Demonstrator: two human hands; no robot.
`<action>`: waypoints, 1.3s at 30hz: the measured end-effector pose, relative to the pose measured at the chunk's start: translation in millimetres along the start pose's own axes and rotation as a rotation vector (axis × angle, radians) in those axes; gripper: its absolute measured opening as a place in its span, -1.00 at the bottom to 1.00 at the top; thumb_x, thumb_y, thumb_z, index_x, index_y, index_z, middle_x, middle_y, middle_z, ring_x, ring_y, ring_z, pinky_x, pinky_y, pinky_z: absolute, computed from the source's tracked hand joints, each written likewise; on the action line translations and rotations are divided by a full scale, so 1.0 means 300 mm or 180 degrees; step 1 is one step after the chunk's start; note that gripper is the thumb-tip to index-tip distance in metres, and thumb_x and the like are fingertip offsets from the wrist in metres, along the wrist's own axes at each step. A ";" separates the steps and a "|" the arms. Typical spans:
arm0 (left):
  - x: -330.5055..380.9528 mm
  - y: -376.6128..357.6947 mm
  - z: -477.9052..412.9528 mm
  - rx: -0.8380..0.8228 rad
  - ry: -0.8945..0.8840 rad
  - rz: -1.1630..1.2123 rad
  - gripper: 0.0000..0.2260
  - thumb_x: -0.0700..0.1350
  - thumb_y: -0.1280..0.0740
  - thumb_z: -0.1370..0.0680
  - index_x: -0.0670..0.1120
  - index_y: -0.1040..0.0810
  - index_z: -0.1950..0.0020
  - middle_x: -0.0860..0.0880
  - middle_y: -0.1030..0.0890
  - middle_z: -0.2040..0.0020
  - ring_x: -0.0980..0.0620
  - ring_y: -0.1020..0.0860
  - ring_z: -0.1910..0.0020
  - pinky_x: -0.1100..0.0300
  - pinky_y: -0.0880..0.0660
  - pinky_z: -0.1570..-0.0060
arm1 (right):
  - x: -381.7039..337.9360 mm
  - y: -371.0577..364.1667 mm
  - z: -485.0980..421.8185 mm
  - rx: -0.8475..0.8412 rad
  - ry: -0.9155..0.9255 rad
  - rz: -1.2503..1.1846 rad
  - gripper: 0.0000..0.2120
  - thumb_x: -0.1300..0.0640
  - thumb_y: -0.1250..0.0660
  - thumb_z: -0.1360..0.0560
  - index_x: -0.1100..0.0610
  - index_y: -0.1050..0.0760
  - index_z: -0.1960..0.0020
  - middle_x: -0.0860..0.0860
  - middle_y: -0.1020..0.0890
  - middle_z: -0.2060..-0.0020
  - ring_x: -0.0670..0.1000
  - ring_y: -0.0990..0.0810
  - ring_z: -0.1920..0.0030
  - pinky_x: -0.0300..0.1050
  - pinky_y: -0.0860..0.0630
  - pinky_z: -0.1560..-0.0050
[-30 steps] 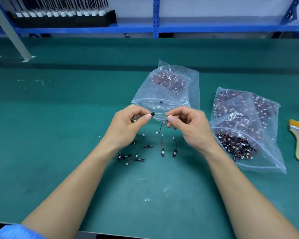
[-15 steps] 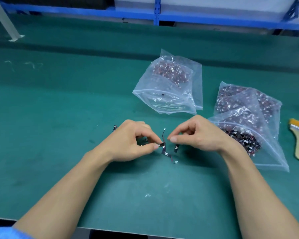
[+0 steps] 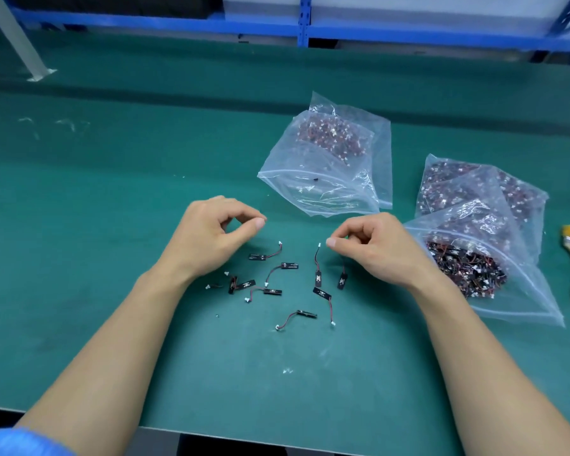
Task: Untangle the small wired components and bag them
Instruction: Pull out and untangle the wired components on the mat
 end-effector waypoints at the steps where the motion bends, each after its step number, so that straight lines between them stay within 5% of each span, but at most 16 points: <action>1: -0.022 0.013 -0.002 0.0046 0.0073 -0.0036 -0.93 -0.04 -0.42 -0.52 0.06 -0.71 0.08 0.36 -0.57 0.28 0.13 -0.38 0.30 0.35 -0.31 0.25 | -0.001 -0.005 -0.001 0.0031 0.0046 0.0031 -0.82 0.12 -0.48 -0.51 0.03 -0.63 0.27 -0.14 -0.36 0.56 -0.13 -0.28 0.50 -0.36 -0.26 0.40; 7: -0.122 0.065 0.003 -0.0207 0.0457 -0.0227 -0.86 -0.05 -0.53 -0.47 0.10 -0.69 -0.01 0.21 -0.64 0.21 0.19 -0.38 0.20 0.26 -0.34 0.16 | -0.034 -0.058 0.010 0.0171 0.0493 0.0620 -0.94 0.06 -0.51 -0.45 -0.07 -0.67 0.18 -0.20 -0.54 0.45 -0.11 -0.44 0.40 -0.13 -0.43 0.27; 14: -0.153 0.080 0.008 -0.0533 0.0524 -0.0213 -0.82 0.04 -0.61 -0.36 0.13 -0.70 0.10 0.14 -0.62 0.21 0.21 -0.42 0.14 0.38 -0.31 0.16 | -0.083 -0.143 0.022 -0.0008 0.0955 0.1174 -0.98 -0.04 -0.49 -0.48 -0.15 -0.68 0.10 -0.18 -0.56 0.28 -0.19 -0.49 0.25 -0.12 -0.44 0.22; 21: -0.148 0.064 0.005 -0.0573 0.0511 -0.0282 -0.92 0.01 -0.57 -0.42 0.14 -0.69 0.18 0.16 -0.61 0.25 0.21 -0.44 0.15 0.38 -0.30 0.20 | -0.080 -0.158 0.008 -0.0200 0.0790 0.1583 -0.90 -0.14 -0.40 -0.53 -0.23 -0.68 0.00 -0.16 -0.54 0.20 -0.18 -0.46 0.10 -0.15 -0.37 0.17; 26: -0.115 0.061 0.007 -0.0358 0.0276 -0.0237 -0.90 0.01 -0.56 -0.43 0.08 -0.68 0.12 0.12 -0.56 0.22 0.15 -0.42 0.12 0.31 -0.32 0.12 | -0.072 -0.149 0.006 0.0047 0.0694 0.1804 -0.90 -0.11 -0.40 -0.52 -0.17 -0.69 0.07 -0.17 -0.48 0.28 -0.14 -0.43 0.13 -0.11 -0.41 0.20; 32: -0.061 0.020 0.009 -0.0745 0.0029 -0.0314 -0.80 0.04 -0.62 -0.35 0.11 -0.64 0.14 0.11 -0.54 0.24 0.06 -0.44 0.10 0.13 -0.45 0.10 | -0.088 -0.137 0.020 0.0401 0.0783 0.1631 -0.97 -0.05 -0.46 -0.48 -0.14 -0.68 0.11 -0.15 -0.53 0.26 -0.15 -0.46 0.21 -0.17 -0.35 0.29; 39: -0.080 0.078 0.013 -0.0579 0.0229 -0.0198 -0.70 0.14 -0.63 -0.23 0.08 -0.67 0.14 0.11 -0.53 0.25 0.13 -0.41 0.14 0.33 -0.30 0.17 | -0.137 -0.200 0.041 -0.0334 0.1160 0.1492 -0.89 -0.14 -0.46 -0.48 -0.15 -0.69 0.04 -0.15 -0.52 0.25 -0.18 -0.42 0.25 -0.09 -0.48 0.24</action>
Point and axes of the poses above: each hand's wrist, its own z-axis away from the middle knuckle, its own y-axis out of the back of the hand, x = y × z, the point moved 1 cm from there along -z, towards the middle knuckle
